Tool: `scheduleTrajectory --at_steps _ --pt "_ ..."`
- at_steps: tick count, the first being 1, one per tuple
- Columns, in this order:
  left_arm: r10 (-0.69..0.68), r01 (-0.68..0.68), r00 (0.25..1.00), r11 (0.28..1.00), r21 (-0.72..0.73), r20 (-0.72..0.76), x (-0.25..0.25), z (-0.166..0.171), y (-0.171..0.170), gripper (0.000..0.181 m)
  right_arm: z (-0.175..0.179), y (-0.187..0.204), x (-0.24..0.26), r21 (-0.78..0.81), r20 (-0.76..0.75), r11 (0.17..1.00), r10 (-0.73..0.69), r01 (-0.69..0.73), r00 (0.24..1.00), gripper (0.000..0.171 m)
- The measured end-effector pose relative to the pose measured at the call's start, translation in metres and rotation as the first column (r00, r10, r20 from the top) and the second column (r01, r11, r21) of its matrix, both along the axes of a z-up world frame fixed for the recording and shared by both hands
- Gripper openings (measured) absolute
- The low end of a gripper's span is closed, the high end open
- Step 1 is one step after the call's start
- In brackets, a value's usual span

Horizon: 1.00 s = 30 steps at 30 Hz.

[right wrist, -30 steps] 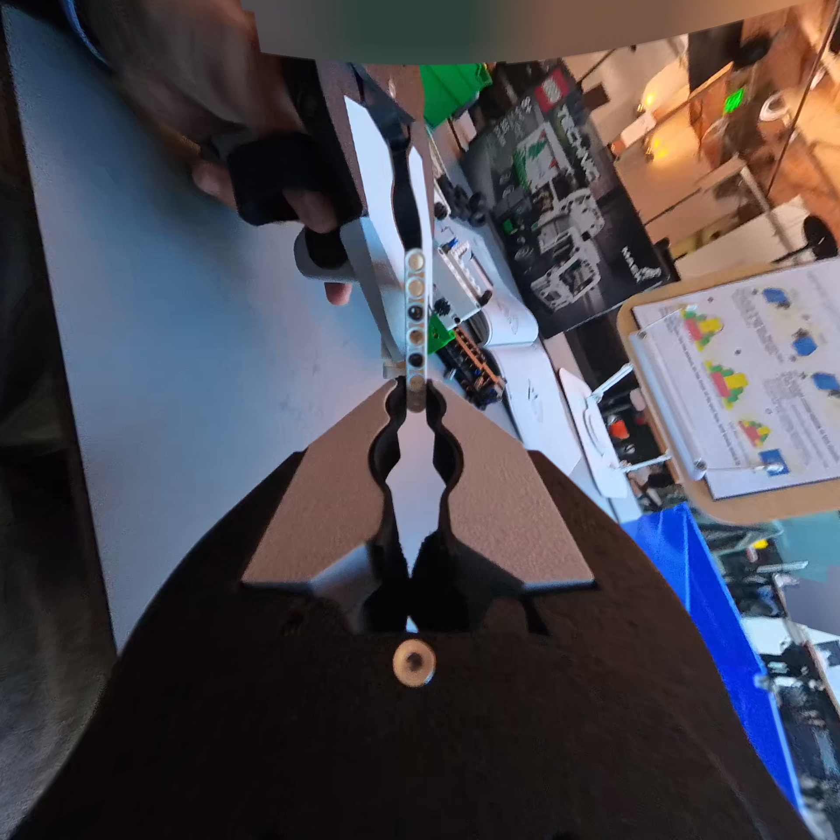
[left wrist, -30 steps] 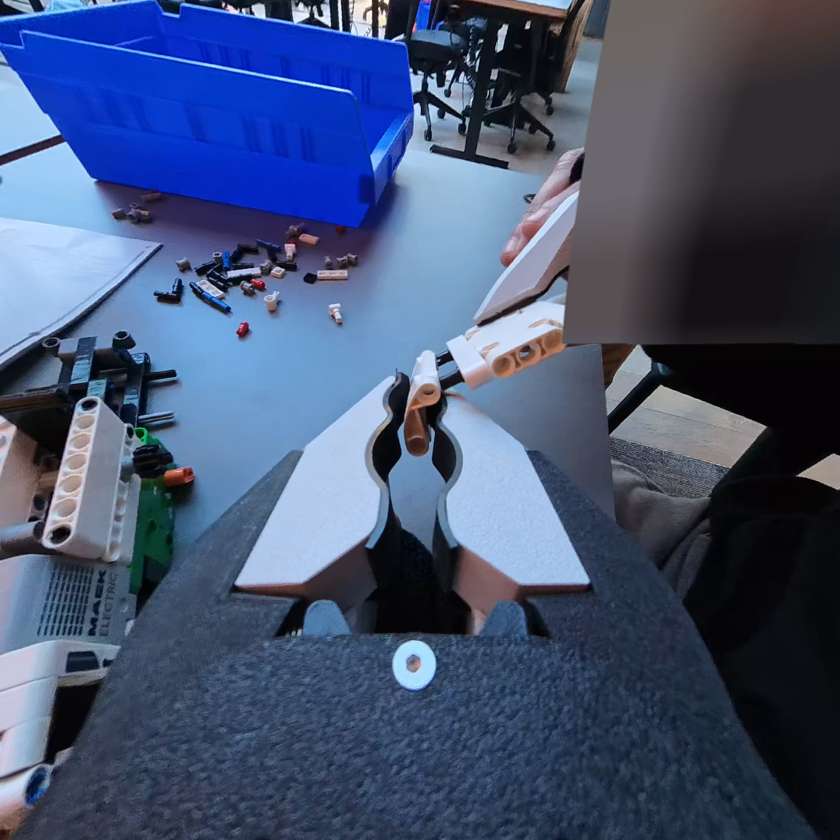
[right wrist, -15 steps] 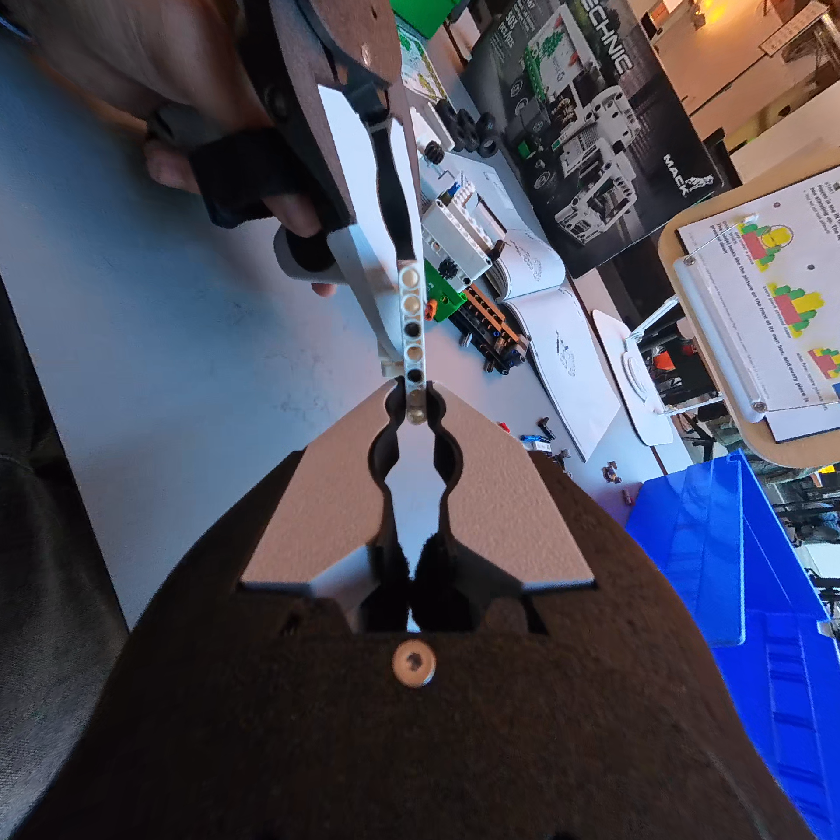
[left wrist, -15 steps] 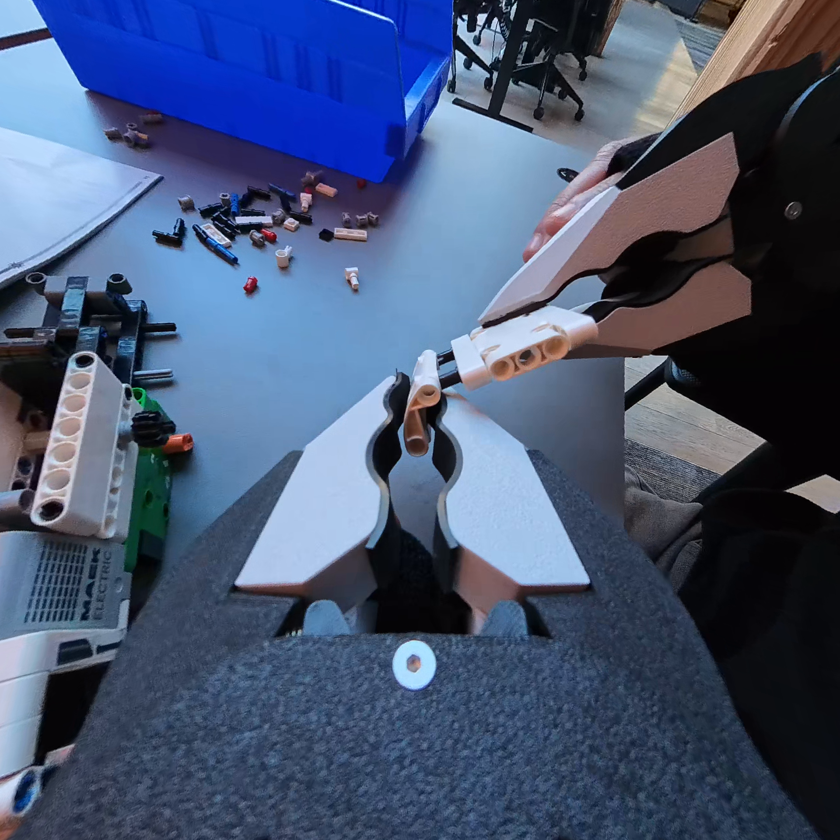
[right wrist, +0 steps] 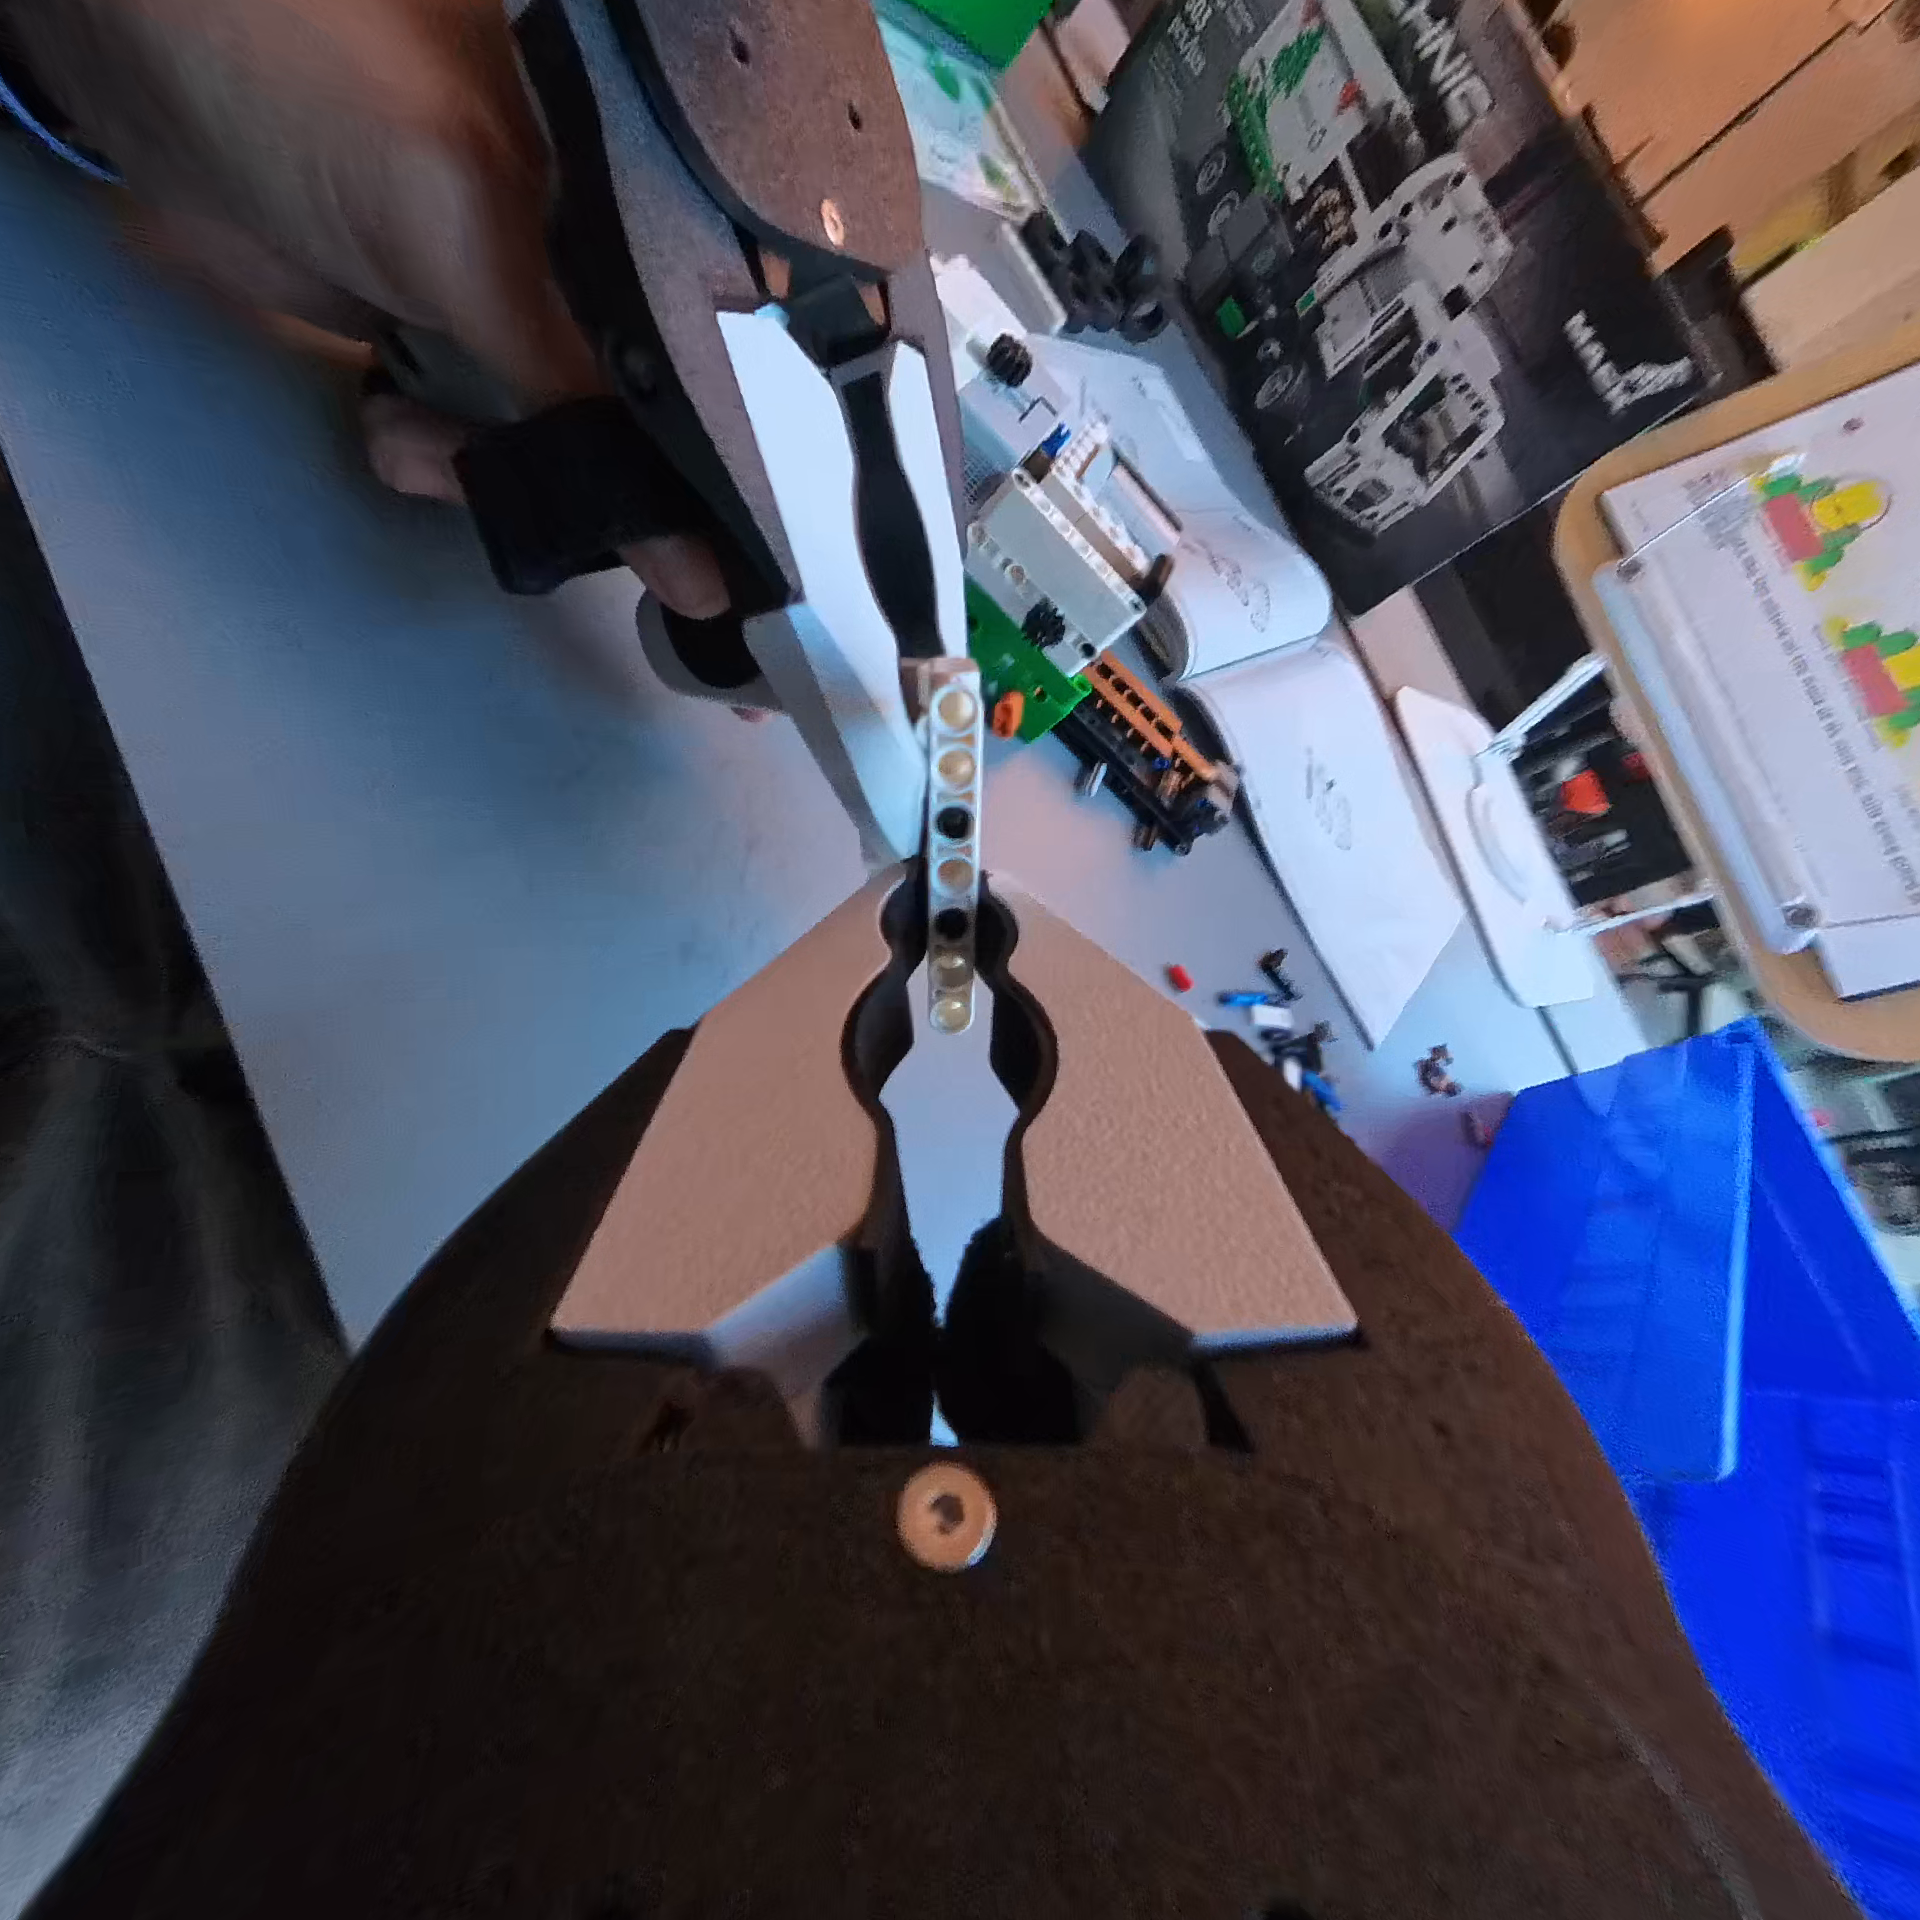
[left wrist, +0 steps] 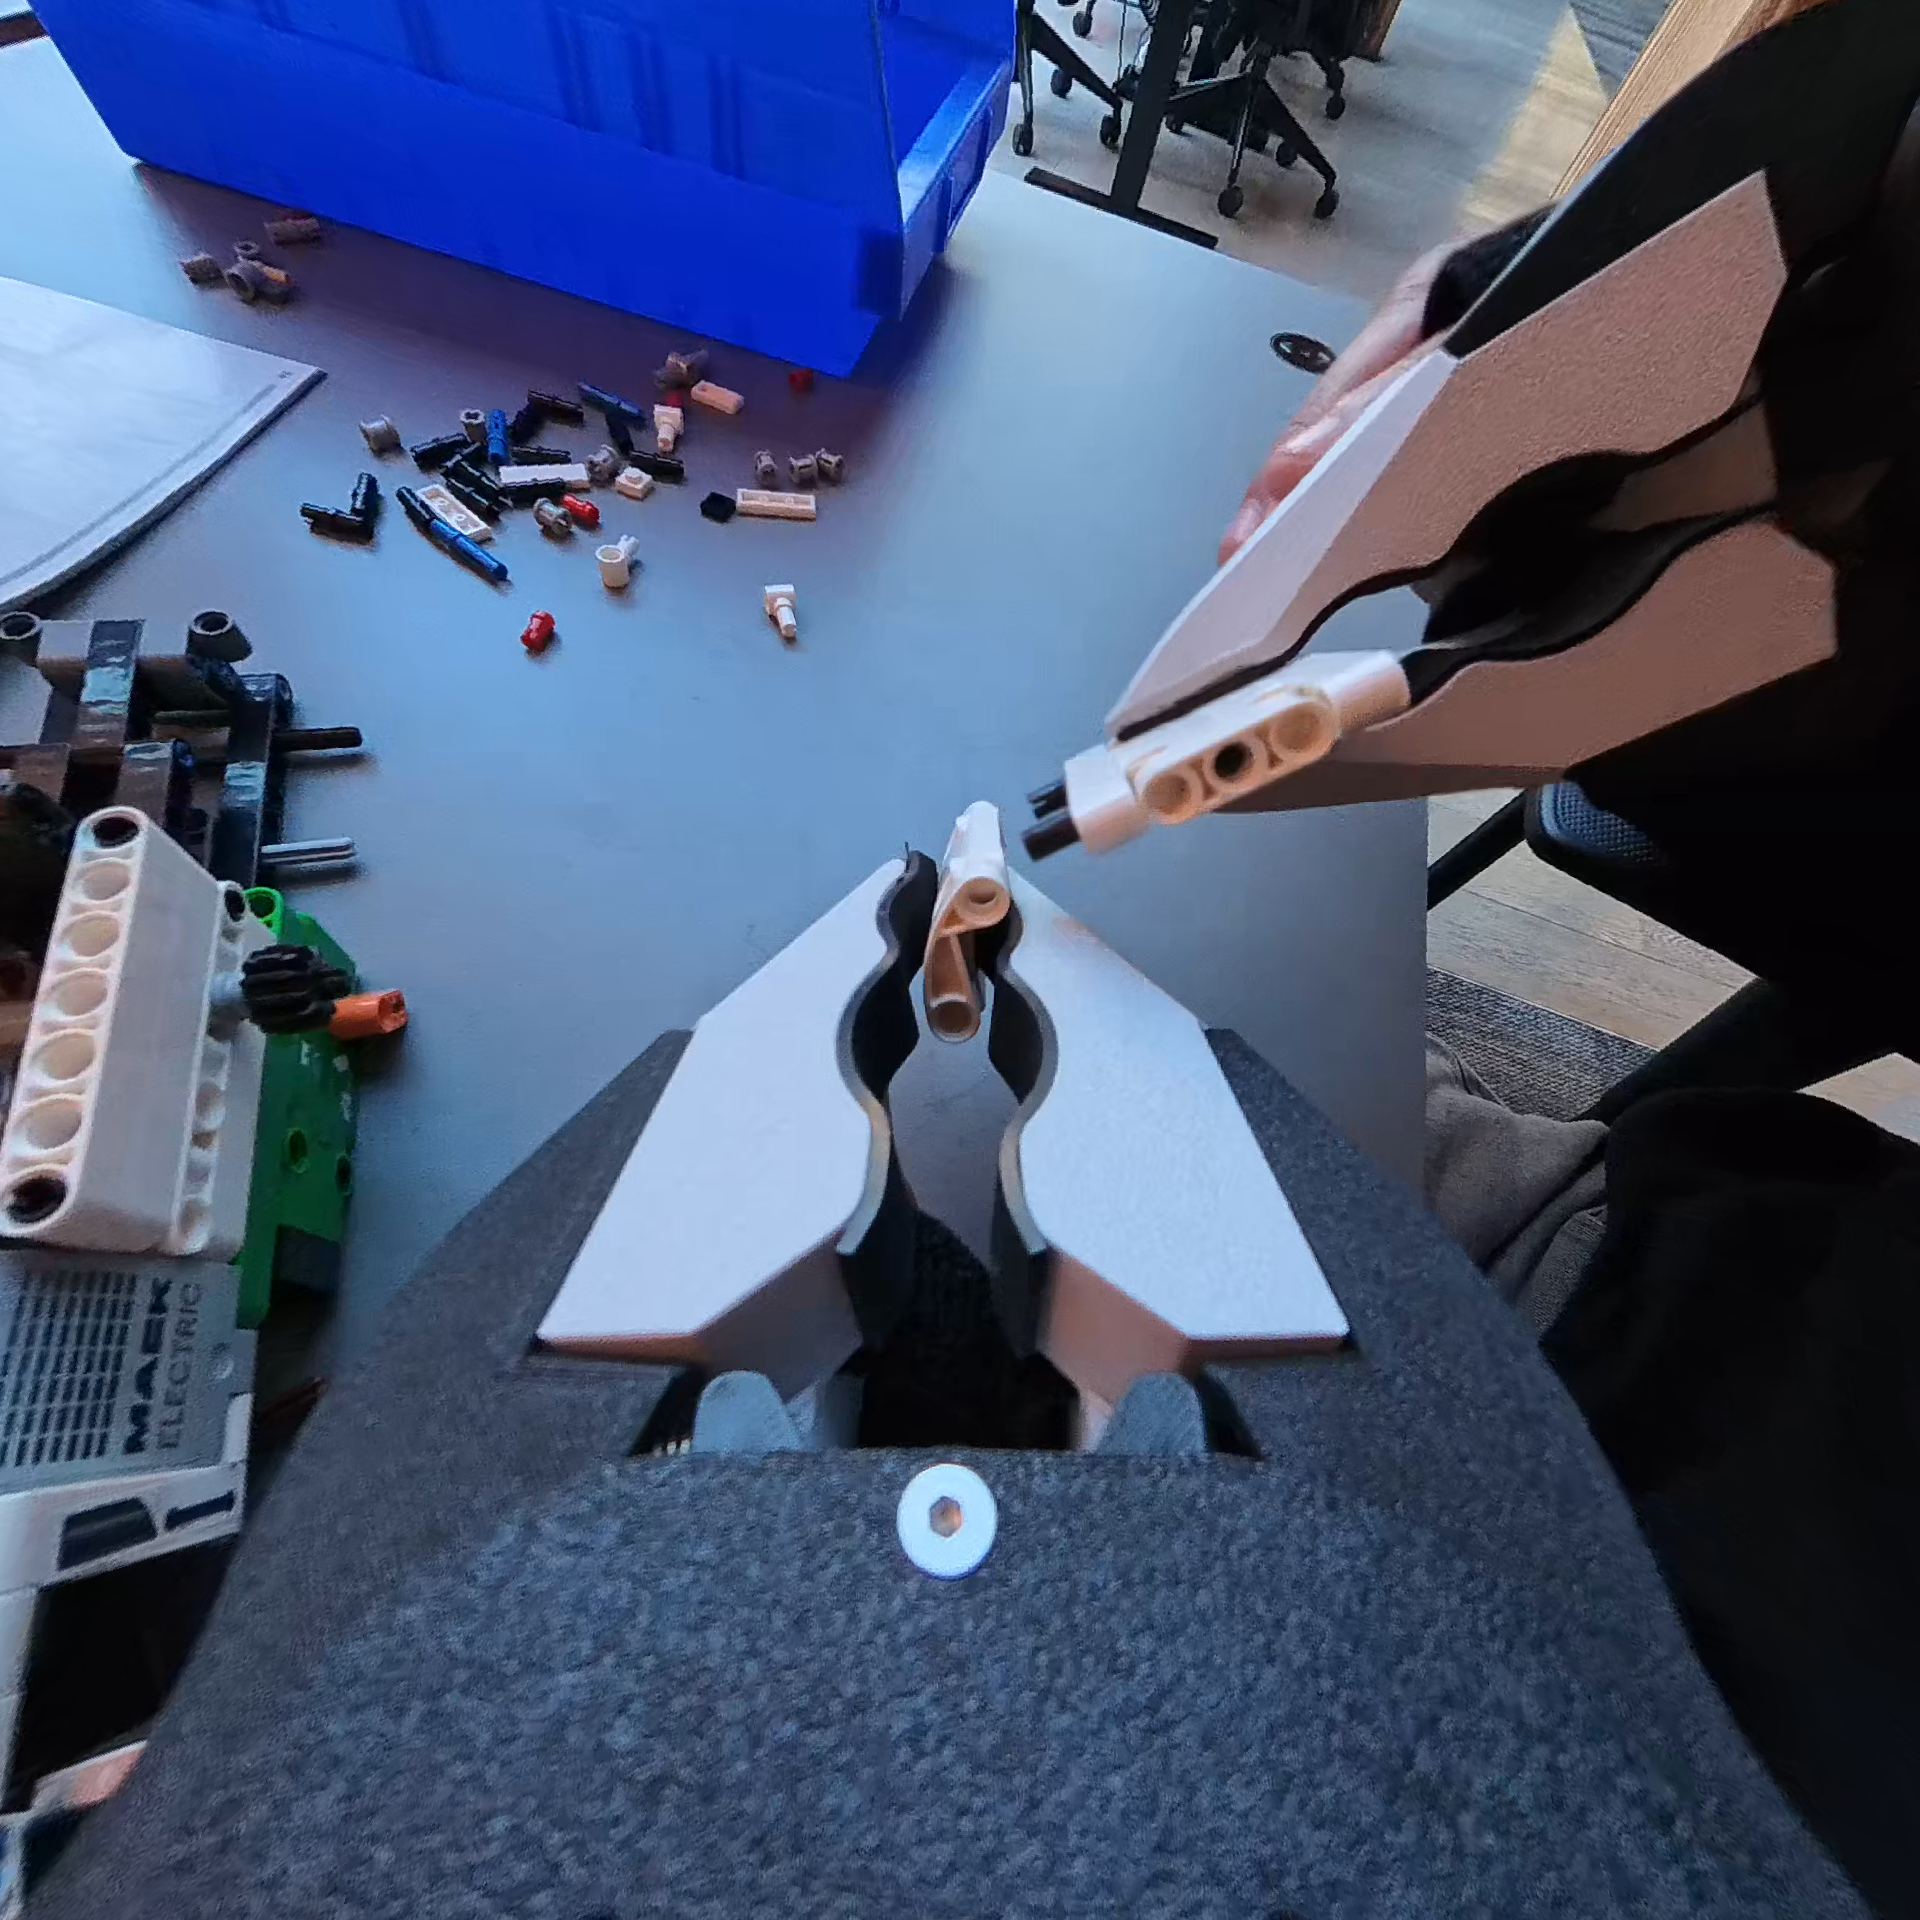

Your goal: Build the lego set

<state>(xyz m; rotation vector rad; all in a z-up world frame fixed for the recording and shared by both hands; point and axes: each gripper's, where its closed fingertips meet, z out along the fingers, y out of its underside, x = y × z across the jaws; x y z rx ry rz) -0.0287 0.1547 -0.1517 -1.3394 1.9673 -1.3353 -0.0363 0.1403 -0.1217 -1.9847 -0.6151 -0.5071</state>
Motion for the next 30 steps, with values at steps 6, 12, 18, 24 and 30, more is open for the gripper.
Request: scheduleTrajectory --at_steps 6,12,18,24,30 --pt "-0.001 0.001 1.000 1.000 -0.030 -0.007 0.000 0.001 0.001 0.006 -0.007 0.000 0.005 -0.041 0.043 0.999 -0.033 0.034 0.999 0.007" --pt "-0.007 0.006 1.000 1.000 -0.027 -0.016 0.000 0.000 0.000 0.006 -0.008 0.004 0.002 -0.062 -0.015 0.998 -0.034 0.033 0.999 0.007" --pt "-0.012 0.012 1.000 0.999 -0.033 -0.020 0.000 -0.001 -0.001 0.006 -0.008 0.005 0.000 -0.074 -0.007 0.997 -0.031 0.031 0.999 0.007" --pt "-0.026 0.025 0.999 0.998 -0.059 -0.025 -0.001 0.001 -0.002 0.006 0.005 0.004 -0.004 -0.042 -0.014 0.999 -0.023 0.022 1.000 0.007" --pt "-0.033 0.030 0.999 0.995 -0.091 -0.026 -0.002 0.003 -0.003 0.006 0.001 0.008 -0.003 -0.043 0.064 0.999 -0.024 0.026 0.998 0.007"
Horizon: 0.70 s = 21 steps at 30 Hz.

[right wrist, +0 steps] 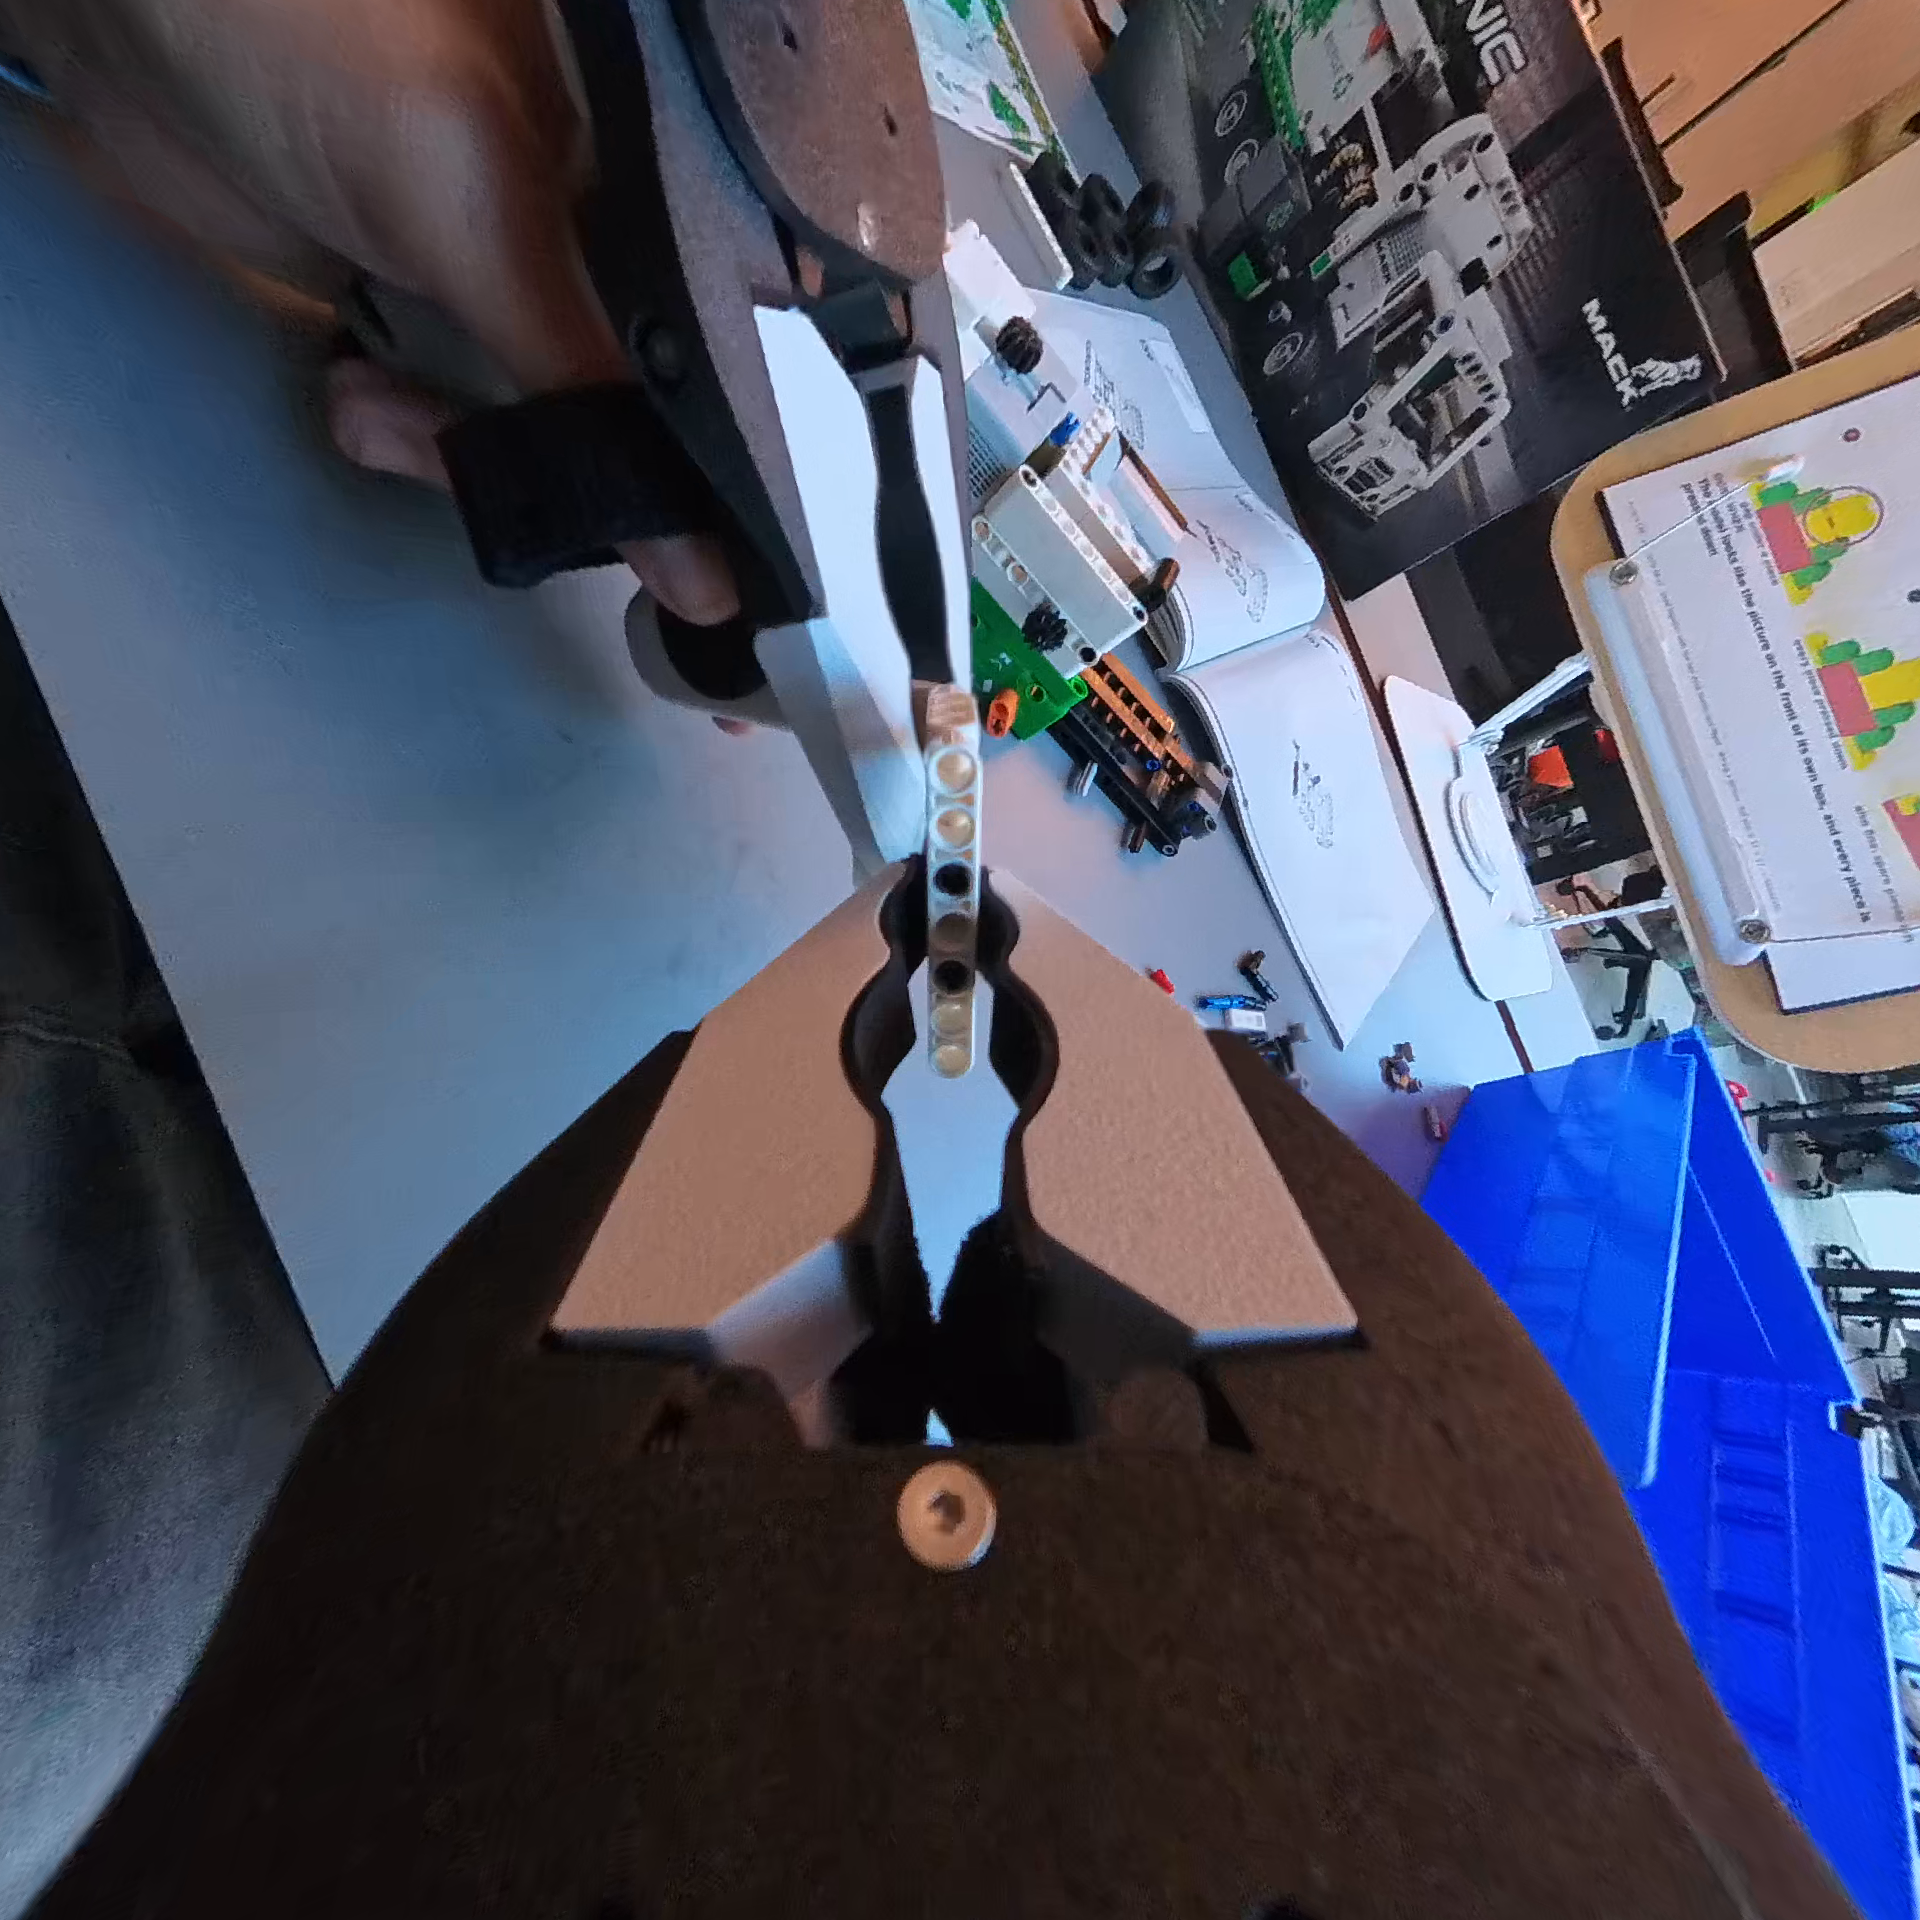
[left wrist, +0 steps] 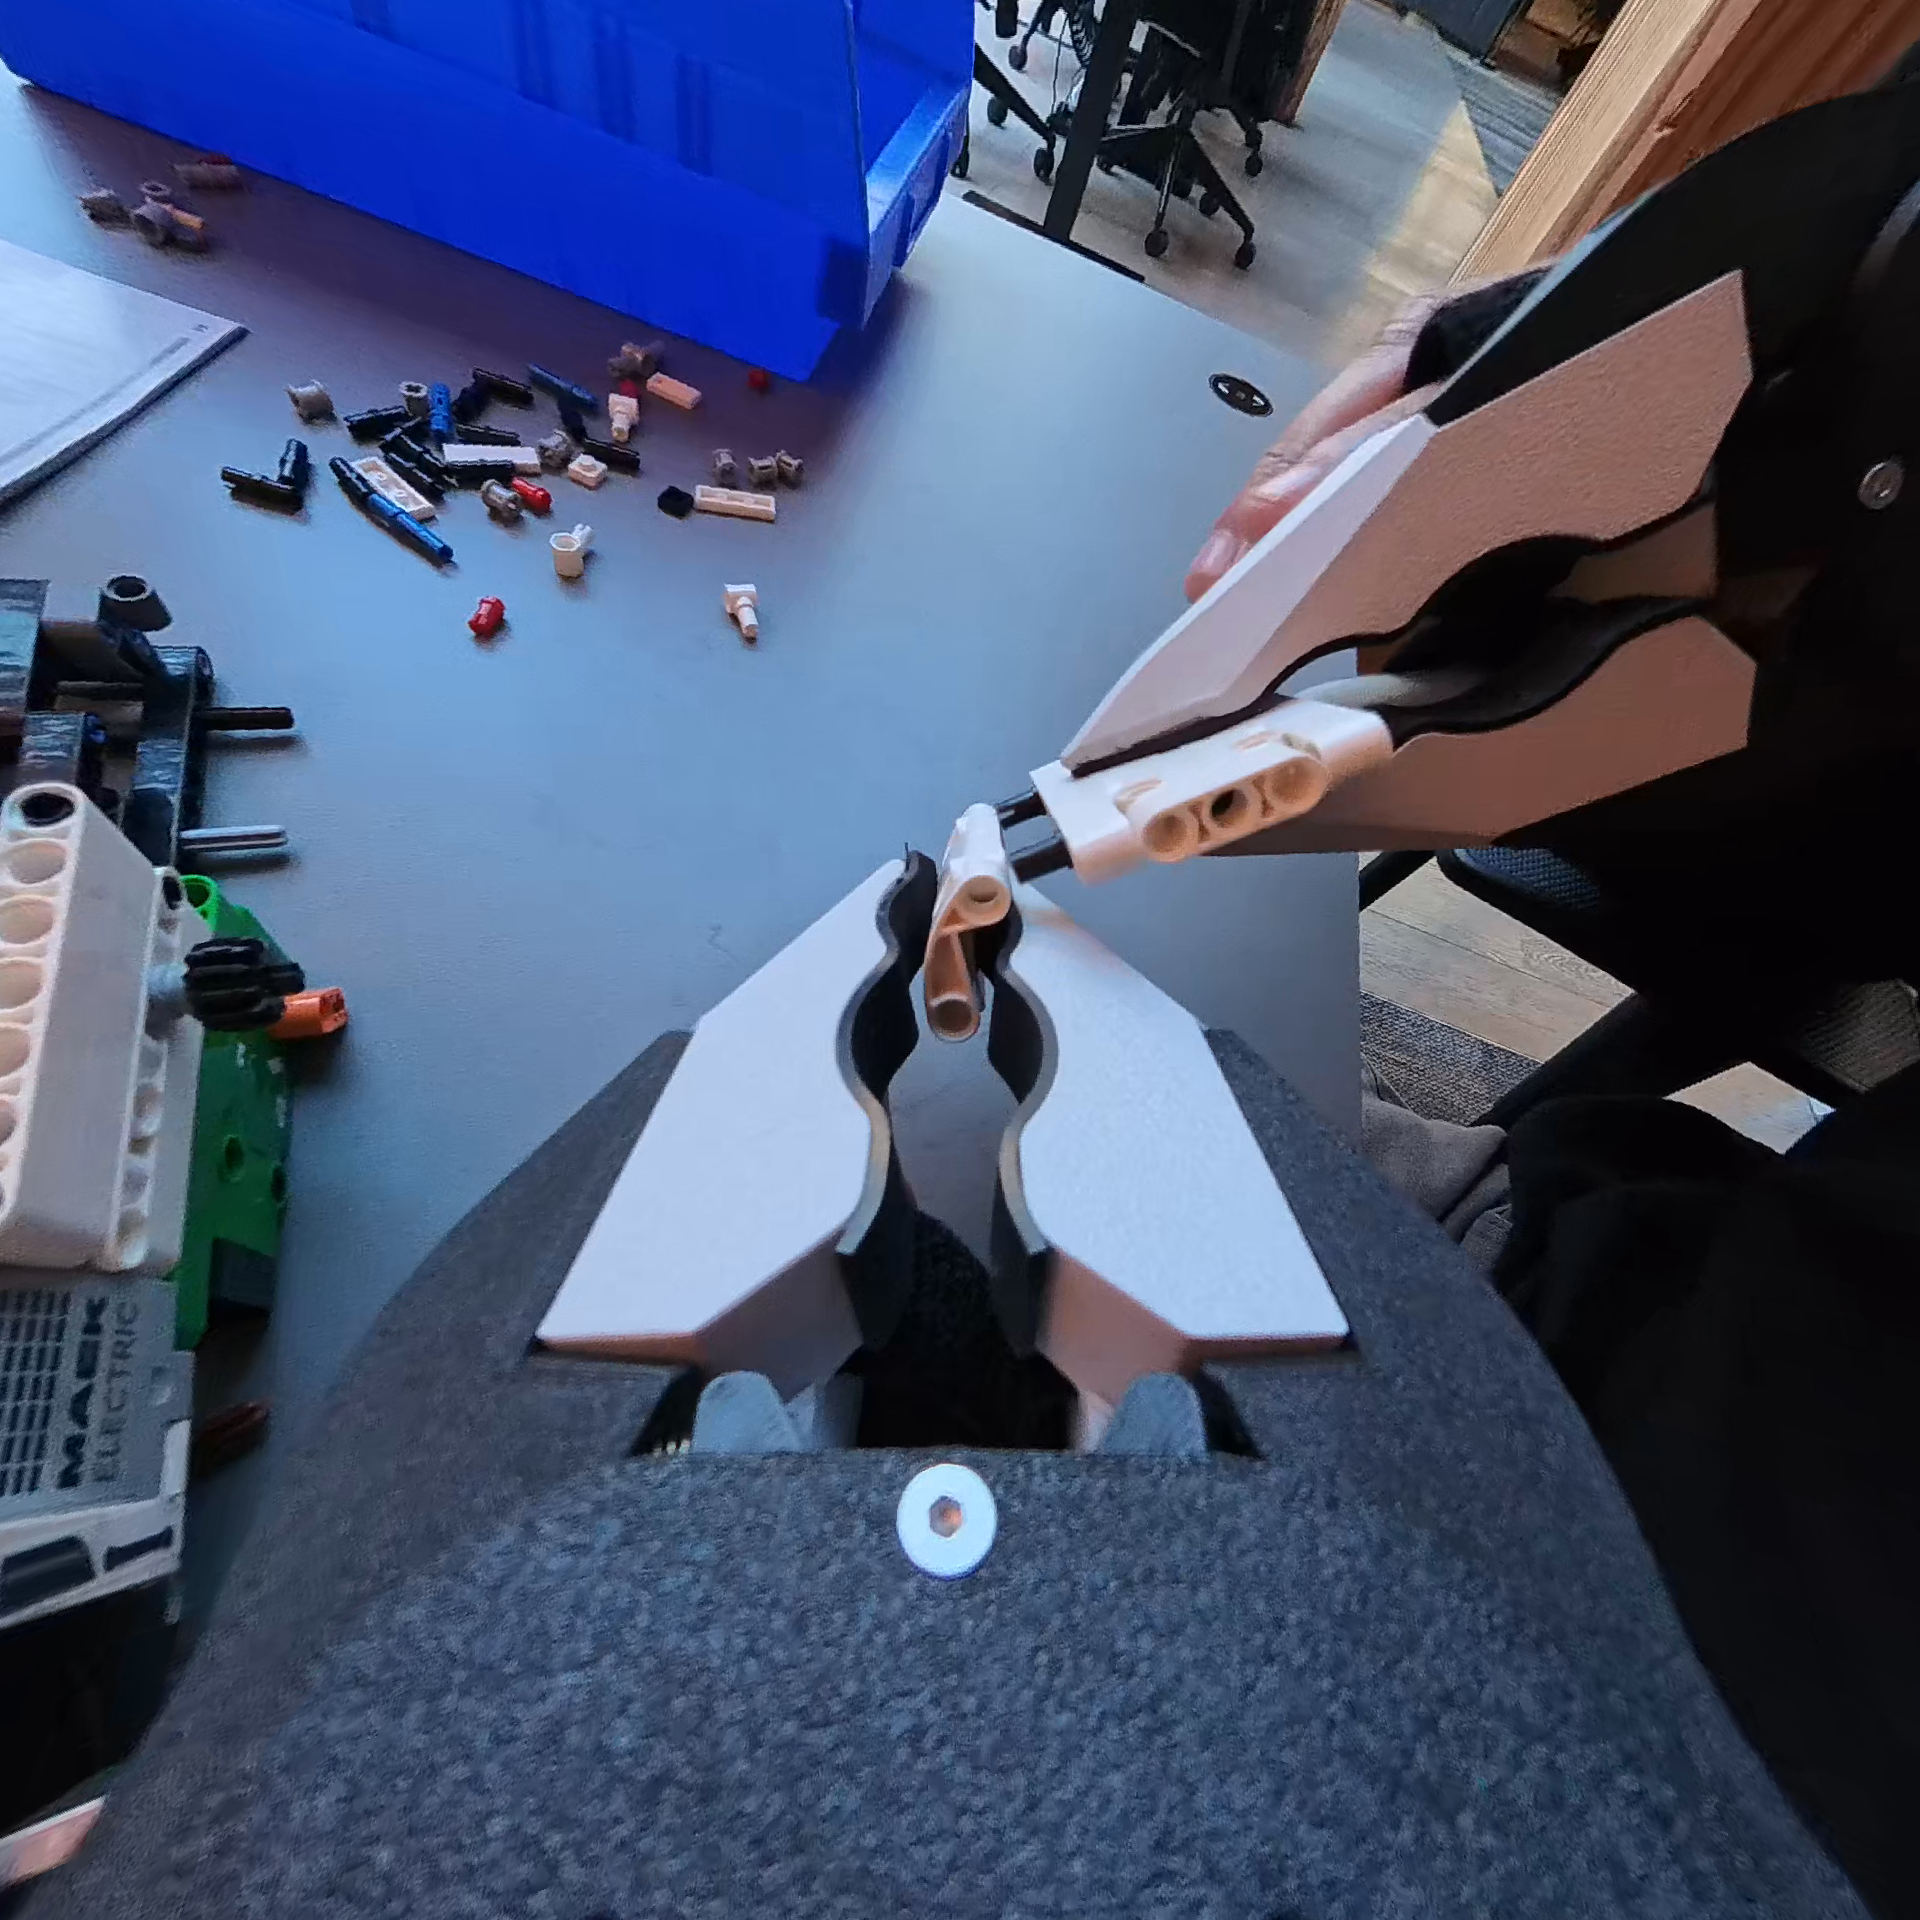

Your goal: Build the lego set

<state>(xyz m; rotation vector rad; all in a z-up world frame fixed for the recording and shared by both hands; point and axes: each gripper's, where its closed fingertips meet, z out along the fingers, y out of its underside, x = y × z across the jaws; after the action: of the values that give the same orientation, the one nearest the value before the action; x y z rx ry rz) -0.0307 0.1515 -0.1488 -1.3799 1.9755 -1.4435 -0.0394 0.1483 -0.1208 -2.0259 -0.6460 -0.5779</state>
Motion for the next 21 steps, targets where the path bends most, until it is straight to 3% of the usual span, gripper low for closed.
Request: scheduleTrajectory --at_steps 14,21 --pt "0.026 -0.026 1.000 0.999 0.028 0.010 0.0016 -0.0008 0.0026 0.007 -0.0044 0.0001 0.0032 -0.026 0.086 0.999 -0.029 0.032 0.996 0.007" --pt "0.021 -0.028 0.998 0.993 0.117 0.063 0.0007 -0.0005 0.0027 0.007 -0.0046 0.0007 0.0024 -0.025 0.130 0.999 -0.035 0.038 0.991 0.008"
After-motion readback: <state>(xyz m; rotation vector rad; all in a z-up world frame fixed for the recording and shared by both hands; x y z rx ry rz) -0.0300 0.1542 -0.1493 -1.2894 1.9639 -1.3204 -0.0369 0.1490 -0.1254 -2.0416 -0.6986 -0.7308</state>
